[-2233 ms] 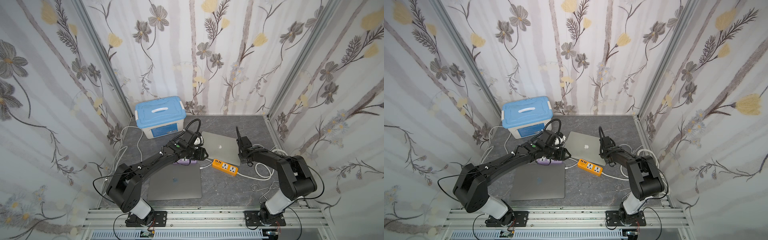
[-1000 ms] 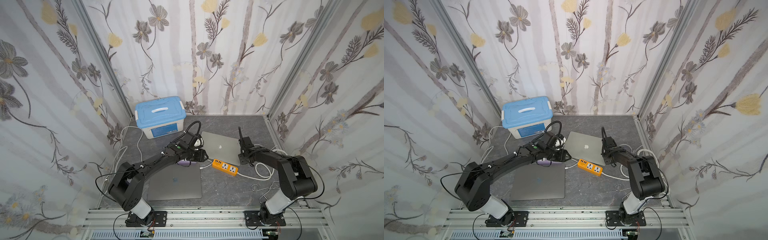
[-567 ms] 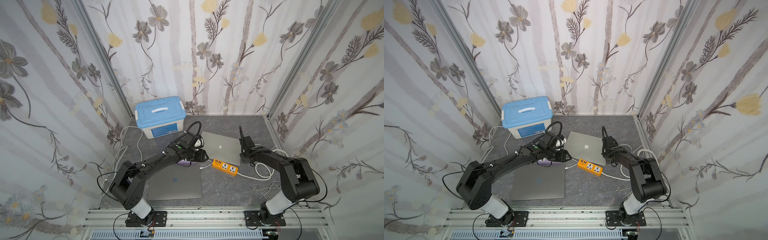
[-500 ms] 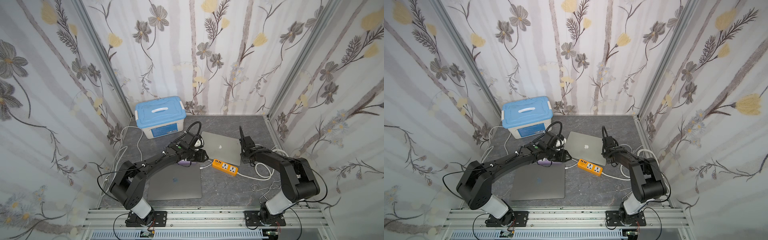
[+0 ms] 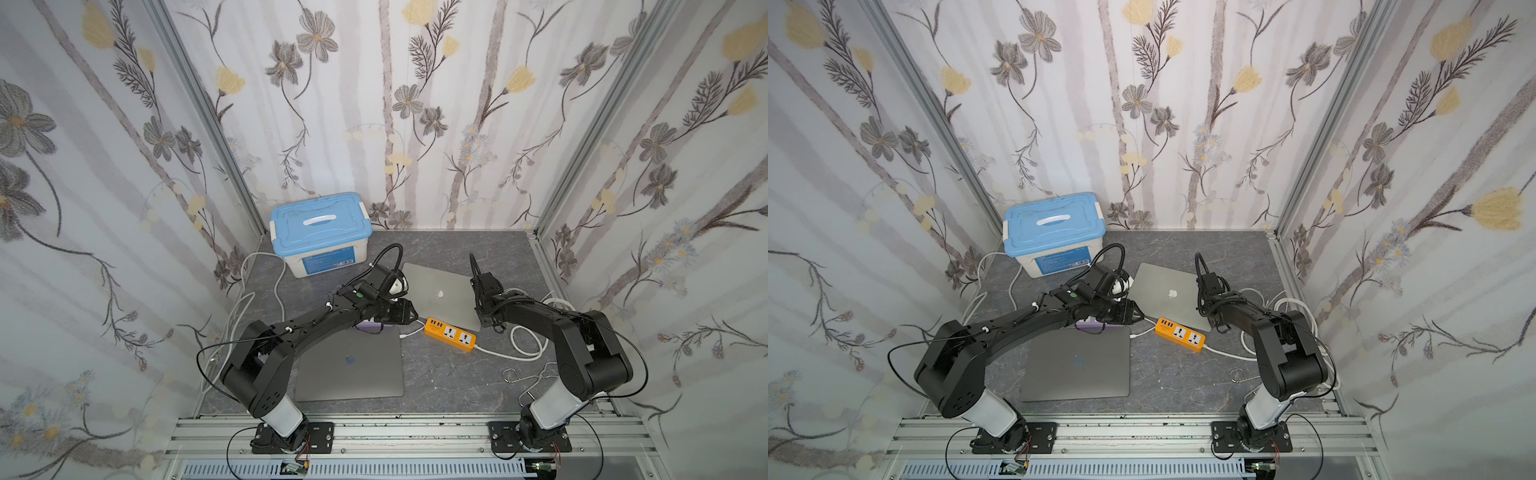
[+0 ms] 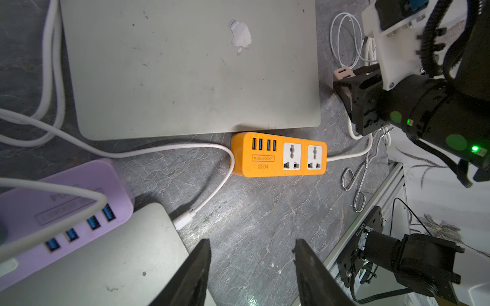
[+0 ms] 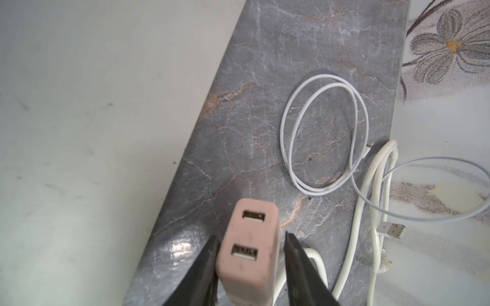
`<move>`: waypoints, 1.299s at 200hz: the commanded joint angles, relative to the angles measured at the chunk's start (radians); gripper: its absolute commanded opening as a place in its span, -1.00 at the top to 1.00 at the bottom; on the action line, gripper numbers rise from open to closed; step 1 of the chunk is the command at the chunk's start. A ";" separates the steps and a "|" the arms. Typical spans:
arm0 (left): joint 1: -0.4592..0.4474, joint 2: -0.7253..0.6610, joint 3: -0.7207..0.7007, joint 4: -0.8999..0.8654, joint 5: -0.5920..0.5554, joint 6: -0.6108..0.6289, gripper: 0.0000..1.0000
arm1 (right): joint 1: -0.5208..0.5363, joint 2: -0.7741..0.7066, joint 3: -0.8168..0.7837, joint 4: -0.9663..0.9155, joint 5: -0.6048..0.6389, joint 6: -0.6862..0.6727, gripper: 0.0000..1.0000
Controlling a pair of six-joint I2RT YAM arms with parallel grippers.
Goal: Unplug the laptop charger
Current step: Place the plug at the center of the board.
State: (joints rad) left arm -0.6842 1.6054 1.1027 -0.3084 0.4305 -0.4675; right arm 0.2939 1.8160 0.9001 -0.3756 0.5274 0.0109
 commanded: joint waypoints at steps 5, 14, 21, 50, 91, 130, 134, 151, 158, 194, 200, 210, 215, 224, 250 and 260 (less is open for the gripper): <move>0.002 -0.002 -0.007 0.025 0.009 0.006 -0.08 | 0.007 0.011 0.010 -0.003 -0.001 0.027 0.17; 0.002 -0.003 -0.009 0.025 0.010 0.005 -0.08 | 0.007 0.012 0.010 -0.003 -0.001 0.028 0.17; 0.002 -0.003 -0.011 0.027 0.010 0.004 -0.08 | 0.007 0.012 0.010 -0.003 -0.001 0.026 0.17; 0.002 -0.005 -0.019 0.032 0.011 0.003 -0.08 | 0.008 0.017 0.013 -0.003 -0.006 0.029 0.16; 0.002 -0.009 -0.029 0.033 0.013 0.001 -0.08 | 0.019 0.039 0.023 0.001 -0.048 0.034 0.14; 0.002 -0.010 -0.034 0.035 0.011 0.001 -0.08 | 0.019 0.051 0.028 0.003 -0.073 0.038 0.13; 0.002 -0.010 -0.035 0.037 0.012 0.000 -0.08 | 0.018 0.048 0.027 0.004 -0.073 0.038 0.12; 0.002 -0.007 -0.035 0.041 0.015 -0.002 -0.08 | 0.018 0.041 0.027 -0.001 -0.075 0.037 0.11; 0.002 -0.009 -0.034 0.041 0.014 -0.001 -0.08 | 0.018 0.036 0.029 -0.005 -0.079 0.037 0.11; 0.002 0.002 -0.038 0.056 0.019 -0.008 -0.09 | 0.019 0.004 0.018 -0.020 -0.098 0.049 0.08; 0.002 0.002 -0.037 0.059 0.021 -0.010 -0.08 | 0.019 -0.005 0.015 -0.020 -0.097 0.049 0.08; 0.002 0.004 -0.036 0.062 0.024 -0.011 -0.08 | 0.019 -0.015 0.010 -0.021 -0.097 0.049 0.06; 0.002 0.005 -0.033 0.061 0.024 -0.011 -0.08 | 0.019 -0.020 0.010 -0.022 -0.097 0.049 0.06; 0.001 0.007 -0.032 0.061 0.025 -0.011 -0.09 | 0.018 -0.028 0.010 -0.026 -0.097 0.050 0.05; 0.002 0.003 -0.019 0.052 0.022 -0.005 -0.08 | 0.023 -0.060 0.028 -0.057 -0.090 0.054 0.05; 0.002 -0.002 -0.009 0.036 0.013 0.005 -0.08 | 0.031 -0.093 0.041 -0.061 -0.102 0.054 0.06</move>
State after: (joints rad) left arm -0.6842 1.6093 1.0714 -0.2798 0.4492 -0.4755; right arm 0.3153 1.7729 0.9154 -0.4225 0.4370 0.0406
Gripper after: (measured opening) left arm 0.543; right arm 0.475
